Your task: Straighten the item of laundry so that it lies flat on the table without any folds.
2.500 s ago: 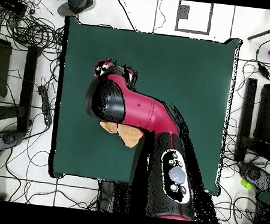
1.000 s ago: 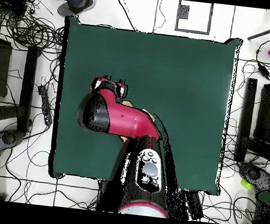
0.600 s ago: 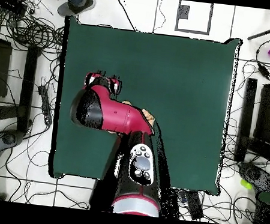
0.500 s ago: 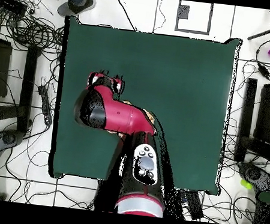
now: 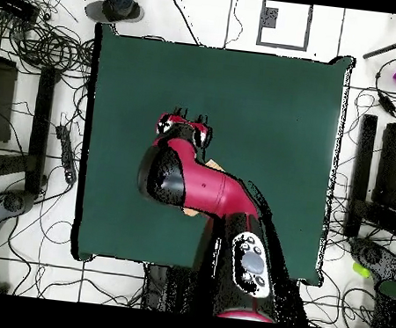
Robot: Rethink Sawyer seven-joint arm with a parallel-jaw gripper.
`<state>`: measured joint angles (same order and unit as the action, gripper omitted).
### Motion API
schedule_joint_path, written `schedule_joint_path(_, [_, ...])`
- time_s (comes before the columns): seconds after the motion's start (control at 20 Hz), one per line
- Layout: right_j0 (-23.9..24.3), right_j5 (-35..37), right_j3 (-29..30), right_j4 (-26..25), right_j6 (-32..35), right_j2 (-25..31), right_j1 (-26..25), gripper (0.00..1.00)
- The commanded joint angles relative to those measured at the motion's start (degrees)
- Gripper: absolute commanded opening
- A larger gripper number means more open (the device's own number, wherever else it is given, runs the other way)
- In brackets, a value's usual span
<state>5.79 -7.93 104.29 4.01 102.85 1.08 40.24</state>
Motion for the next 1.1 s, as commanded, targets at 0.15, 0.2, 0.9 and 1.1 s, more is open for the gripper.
schedule_joint_path(0.15, [-3.8, -6.1, 9.5, -0.9, 15.0, 3.5, 0.9, 1.00])
schedule_joint_path(0.2, [-5.0, -6.9, 9.5, 0.1, 15.3, 2.5, 0.7, 1.00])
schedule_joint_path(0.9, [-9.2, -11.6, 7.3, 4.9, 15.4, -0.1, -2.8, 1.00])
schedule_joint_path(1.1, [-9.4, -13.9, 6.8, 4.5, 14.7, -0.7, -3.3, 1.00])
